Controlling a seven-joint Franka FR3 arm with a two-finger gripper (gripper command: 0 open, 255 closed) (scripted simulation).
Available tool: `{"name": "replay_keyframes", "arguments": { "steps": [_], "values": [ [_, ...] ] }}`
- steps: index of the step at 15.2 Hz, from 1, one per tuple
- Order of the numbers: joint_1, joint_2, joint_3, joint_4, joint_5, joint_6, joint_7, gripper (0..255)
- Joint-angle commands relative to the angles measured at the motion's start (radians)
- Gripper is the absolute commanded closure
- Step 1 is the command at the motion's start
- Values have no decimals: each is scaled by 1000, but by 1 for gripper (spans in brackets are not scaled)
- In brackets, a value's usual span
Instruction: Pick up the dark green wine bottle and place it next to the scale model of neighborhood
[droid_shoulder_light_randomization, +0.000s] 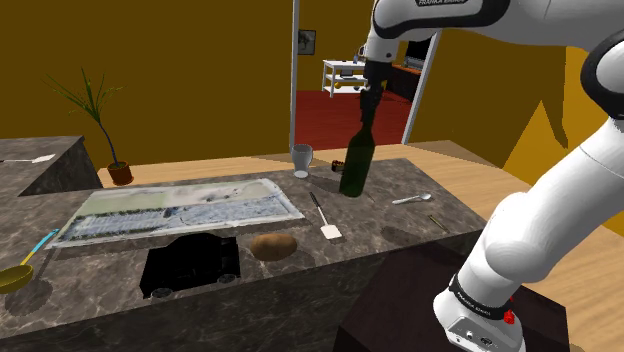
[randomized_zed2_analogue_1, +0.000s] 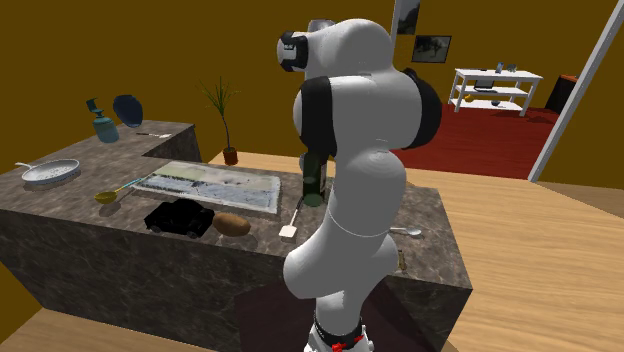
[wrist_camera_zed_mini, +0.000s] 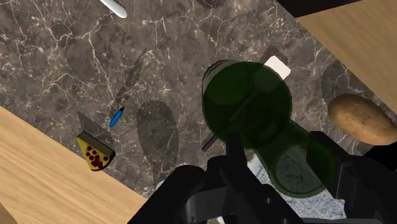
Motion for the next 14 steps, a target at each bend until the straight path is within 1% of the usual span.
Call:
{"name": "replay_keyframes", "arguments": {
  "steps": [1, 8, 14],
  "values": [
    [19, -2, 31, -7, 8, 7, 50, 255],
    [86, 40, 135, 30, 41, 17, 213, 255],
    [144, 114, 216, 108, 59, 20, 349, 255]
  ]
}}
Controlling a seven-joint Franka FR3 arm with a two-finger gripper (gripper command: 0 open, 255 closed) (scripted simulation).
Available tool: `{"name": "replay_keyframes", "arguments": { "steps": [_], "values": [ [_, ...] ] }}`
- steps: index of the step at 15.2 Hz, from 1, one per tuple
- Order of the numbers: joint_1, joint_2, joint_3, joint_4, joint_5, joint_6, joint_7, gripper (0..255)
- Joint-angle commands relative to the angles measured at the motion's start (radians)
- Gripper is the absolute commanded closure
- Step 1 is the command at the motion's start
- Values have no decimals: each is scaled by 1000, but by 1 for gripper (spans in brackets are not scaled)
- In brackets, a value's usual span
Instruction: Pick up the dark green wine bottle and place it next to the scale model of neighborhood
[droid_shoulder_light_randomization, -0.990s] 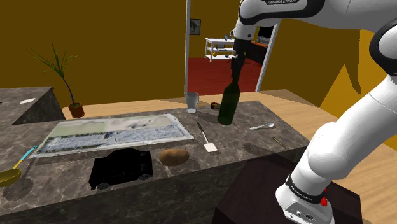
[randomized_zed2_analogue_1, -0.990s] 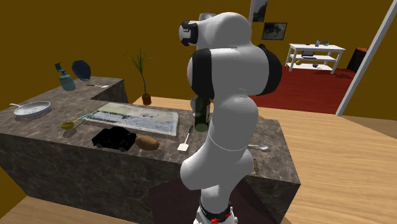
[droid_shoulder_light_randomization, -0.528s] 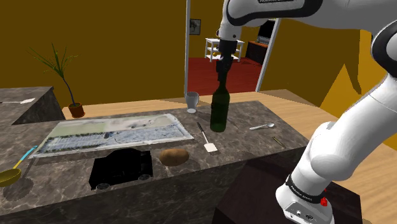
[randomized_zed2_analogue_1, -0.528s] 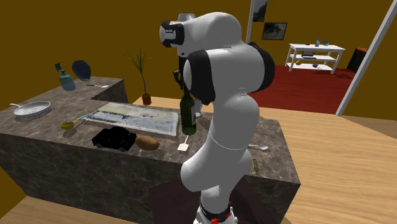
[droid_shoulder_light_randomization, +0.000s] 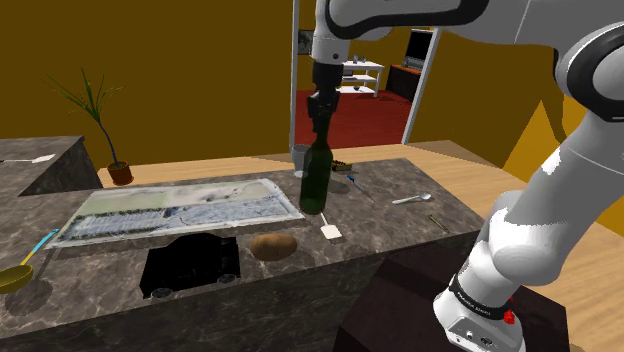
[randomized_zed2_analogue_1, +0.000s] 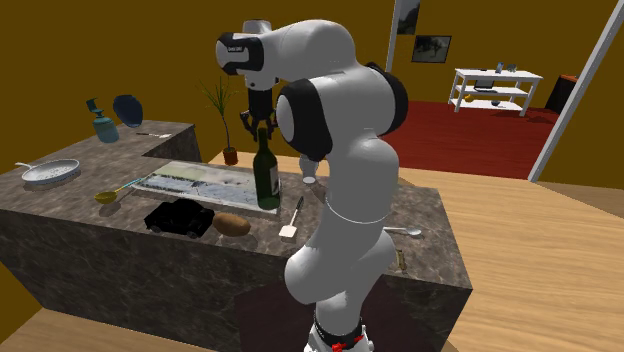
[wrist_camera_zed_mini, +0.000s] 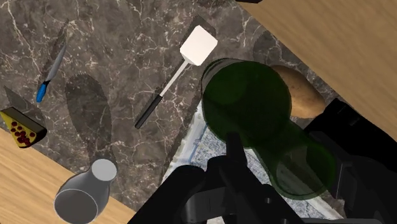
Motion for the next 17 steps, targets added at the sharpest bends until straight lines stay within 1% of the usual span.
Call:
{"name": "replay_keyframes", "arguments": {
  "steps": [1, 2, 17],
  "values": [
    [20, 27, 27, 31, 4, 0, 47, 255],
    [25, 36, 33, 40, 5, 0, 59, 255],
    [26, 33, 35, -165, 8, 202, 48, 255]
  ]
}}
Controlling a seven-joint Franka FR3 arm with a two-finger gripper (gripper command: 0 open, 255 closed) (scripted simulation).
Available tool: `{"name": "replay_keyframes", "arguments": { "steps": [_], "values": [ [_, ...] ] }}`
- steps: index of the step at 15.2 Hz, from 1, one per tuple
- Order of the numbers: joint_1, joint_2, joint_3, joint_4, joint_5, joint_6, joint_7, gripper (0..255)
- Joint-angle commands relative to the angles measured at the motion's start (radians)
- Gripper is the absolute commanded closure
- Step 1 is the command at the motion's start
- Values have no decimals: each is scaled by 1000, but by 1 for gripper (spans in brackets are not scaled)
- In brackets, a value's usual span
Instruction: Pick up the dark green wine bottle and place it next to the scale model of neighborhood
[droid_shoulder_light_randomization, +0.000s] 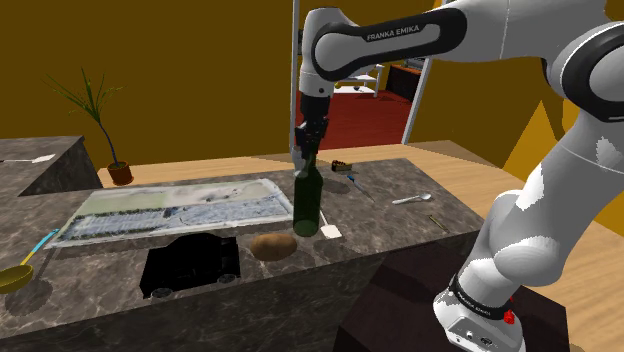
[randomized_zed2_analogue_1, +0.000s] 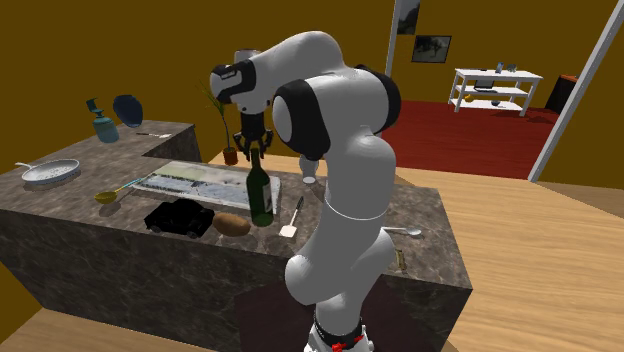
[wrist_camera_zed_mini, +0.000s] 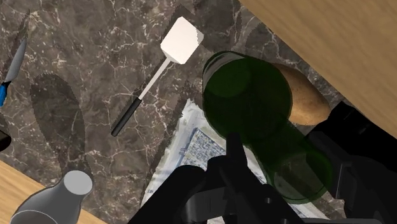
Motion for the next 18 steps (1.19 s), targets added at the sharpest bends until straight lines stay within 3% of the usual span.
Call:
{"name": "replay_keyframes", "arguments": {
  "steps": [1, 7, 15, 16, 18],
  "values": [
    [0, 5, 0, -24, 0, 29, -2, 255],
    [1, 18, 1, -90, 2, 109, -6, 255],
    [1, 18, 1, -90, 2, 109, -6, 255],
    [1, 19, 1, -90, 2, 109, -6, 0],
    [1, 19, 1, -90, 2, 110, -6, 0]
  ]
}}
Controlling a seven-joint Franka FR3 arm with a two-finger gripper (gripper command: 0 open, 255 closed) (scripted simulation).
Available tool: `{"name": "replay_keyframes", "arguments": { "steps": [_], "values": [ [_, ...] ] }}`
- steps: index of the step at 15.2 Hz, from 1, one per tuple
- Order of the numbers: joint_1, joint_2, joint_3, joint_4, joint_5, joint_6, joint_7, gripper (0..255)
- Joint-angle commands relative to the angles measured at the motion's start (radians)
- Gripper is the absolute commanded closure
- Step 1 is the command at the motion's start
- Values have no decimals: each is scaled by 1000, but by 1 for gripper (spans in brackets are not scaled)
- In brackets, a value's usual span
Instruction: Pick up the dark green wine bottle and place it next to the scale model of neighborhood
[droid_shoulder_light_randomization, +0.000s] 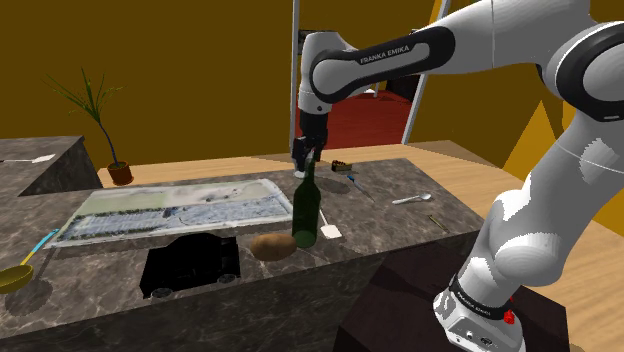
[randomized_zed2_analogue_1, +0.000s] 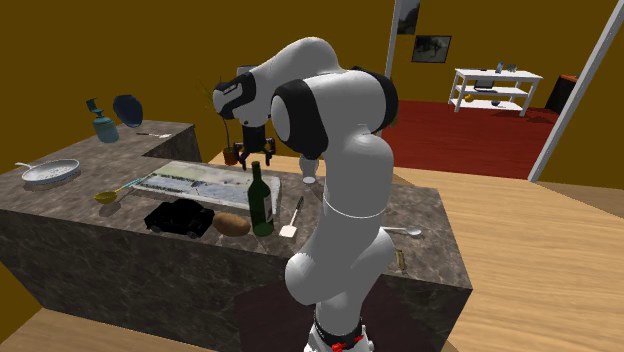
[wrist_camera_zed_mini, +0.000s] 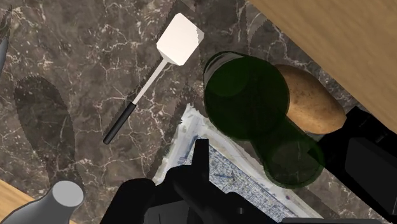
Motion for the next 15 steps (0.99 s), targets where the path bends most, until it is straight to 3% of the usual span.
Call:
{"name": "replay_keyframes", "arguments": {
  "steps": [1, 3, 7, 15],
  "values": [
    [0, 0, 0, 0, 0, 0, 0, 0],
    [0, 0, 0, 0, 0, 0, 0, 0],
    [-3, -18, -4, 108, -3, -126, 1, 0],
    [-3, -18, -4, 108, -3, -126, 1, 0]
  ]
}}
